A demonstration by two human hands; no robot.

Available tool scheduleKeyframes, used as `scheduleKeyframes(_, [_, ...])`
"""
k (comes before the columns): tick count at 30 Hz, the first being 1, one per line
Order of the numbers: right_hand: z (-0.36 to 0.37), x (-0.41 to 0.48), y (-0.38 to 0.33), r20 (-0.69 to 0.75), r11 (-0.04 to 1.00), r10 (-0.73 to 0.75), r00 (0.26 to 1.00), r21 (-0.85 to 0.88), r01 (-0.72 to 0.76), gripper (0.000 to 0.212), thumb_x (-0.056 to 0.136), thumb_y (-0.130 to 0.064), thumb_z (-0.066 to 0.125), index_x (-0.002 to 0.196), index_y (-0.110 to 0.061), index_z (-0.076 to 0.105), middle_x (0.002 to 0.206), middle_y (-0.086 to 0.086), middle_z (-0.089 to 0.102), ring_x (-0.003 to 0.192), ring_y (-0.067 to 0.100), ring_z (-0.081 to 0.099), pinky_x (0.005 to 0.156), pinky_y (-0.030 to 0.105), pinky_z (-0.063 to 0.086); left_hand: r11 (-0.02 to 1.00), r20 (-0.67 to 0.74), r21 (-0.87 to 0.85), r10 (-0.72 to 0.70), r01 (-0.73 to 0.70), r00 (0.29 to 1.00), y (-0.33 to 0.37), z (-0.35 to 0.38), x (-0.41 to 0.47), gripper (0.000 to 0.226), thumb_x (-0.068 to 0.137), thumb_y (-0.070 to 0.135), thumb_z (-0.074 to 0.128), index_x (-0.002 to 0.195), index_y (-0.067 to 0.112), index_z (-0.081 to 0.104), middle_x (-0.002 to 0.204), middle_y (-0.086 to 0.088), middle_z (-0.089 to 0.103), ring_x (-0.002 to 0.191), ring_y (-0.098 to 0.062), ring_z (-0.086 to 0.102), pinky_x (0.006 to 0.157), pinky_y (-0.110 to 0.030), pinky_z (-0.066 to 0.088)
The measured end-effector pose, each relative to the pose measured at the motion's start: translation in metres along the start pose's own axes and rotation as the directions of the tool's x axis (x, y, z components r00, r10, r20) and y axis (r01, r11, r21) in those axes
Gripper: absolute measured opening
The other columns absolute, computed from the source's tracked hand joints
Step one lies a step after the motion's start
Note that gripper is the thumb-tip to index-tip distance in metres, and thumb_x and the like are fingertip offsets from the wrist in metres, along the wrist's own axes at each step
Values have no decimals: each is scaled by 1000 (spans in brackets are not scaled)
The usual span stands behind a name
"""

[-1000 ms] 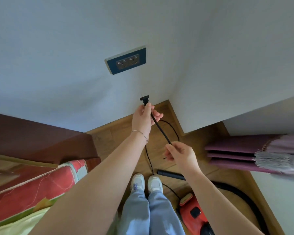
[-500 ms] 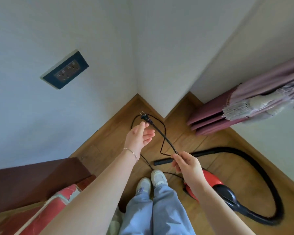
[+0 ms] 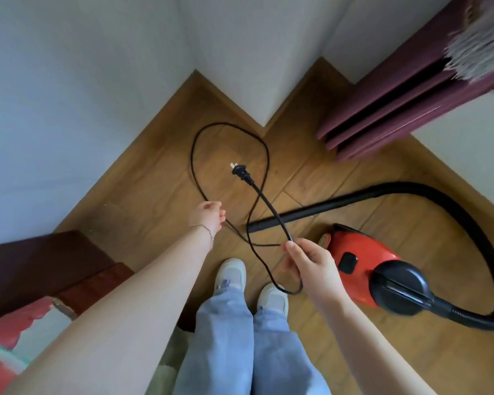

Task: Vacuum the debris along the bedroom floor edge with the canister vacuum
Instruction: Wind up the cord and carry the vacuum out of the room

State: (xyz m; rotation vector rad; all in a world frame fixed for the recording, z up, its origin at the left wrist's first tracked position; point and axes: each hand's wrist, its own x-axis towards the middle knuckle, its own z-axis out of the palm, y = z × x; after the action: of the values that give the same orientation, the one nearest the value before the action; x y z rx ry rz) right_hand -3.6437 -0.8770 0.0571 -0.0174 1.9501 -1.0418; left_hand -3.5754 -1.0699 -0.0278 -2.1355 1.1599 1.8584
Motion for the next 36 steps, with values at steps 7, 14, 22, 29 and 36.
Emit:
scheduleKeyframes(7, [25, 90, 88, -14, 999, 40, 999, 11, -40, 24, 94, -22, 52, 78, -18, 69, 54, -4, 60, 48, 5, 43, 48, 13, 37, 929, -116, 360, 138, -88, 984, -54, 30, 137, 32, 94, 19, 44, 121, 11, 59, 126, -11, 59, 113, -30, 55, 96, -34, 44])
scheduleKeyframes(14, [38, 158, 131, -8, 998, 42, 999, -54, -43, 22, 96, -25, 49, 84, -21, 68, 59, -1, 62, 46, -1, 46, 52, 15, 42, 953, -238, 302, 96, -20, 967, -82, 56, 239, 46, 89, 22, 49, 132, 11, 45, 134, -11, 48, 115, -32, 52, 98, -39, 44])
scheduleKeyframes(22, [44, 172, 151, -42, 996, 84, 996, 16, -83, 21, 96, -23, 49, 88, -20, 68, 56, -5, 62, 46, 3, 45, 52, 18, 42, 987, -316, -9, 147, -158, 937, -85, 77, 269, 56, 88, 37, 56, 136, 17, 35, 119, 1, 53, 91, -19, 51, 78, -26, 36])
scheduleKeyframes(29, [49, 176, 156, -36, 991, 117, 992, 63, -115, 21, 96, -21, 49, 88, -17, 69, 55, -3, 61, 45, 7, 43, 51, 22, 40, 874, -274, 486, 175, -21, 946, -62, 85, 289, 40, 89, 14, 54, 127, 3, 47, 136, -16, 43, 114, -32, 52, 80, -32, 45])
scheduleKeyframes(36, [50, 177, 151, -52, 980, 123, 991, 162, -113, 23, 97, -20, 47, 90, -15, 68, 56, -2, 61, 45, 6, 43, 49, 19, 39, 887, -132, 364, 351, -284, 927, -61, 71, 261, 5, 85, 15, 49, 81, 19, 49, 79, -5, 57, 70, -25, 51, 50, -25, 36])
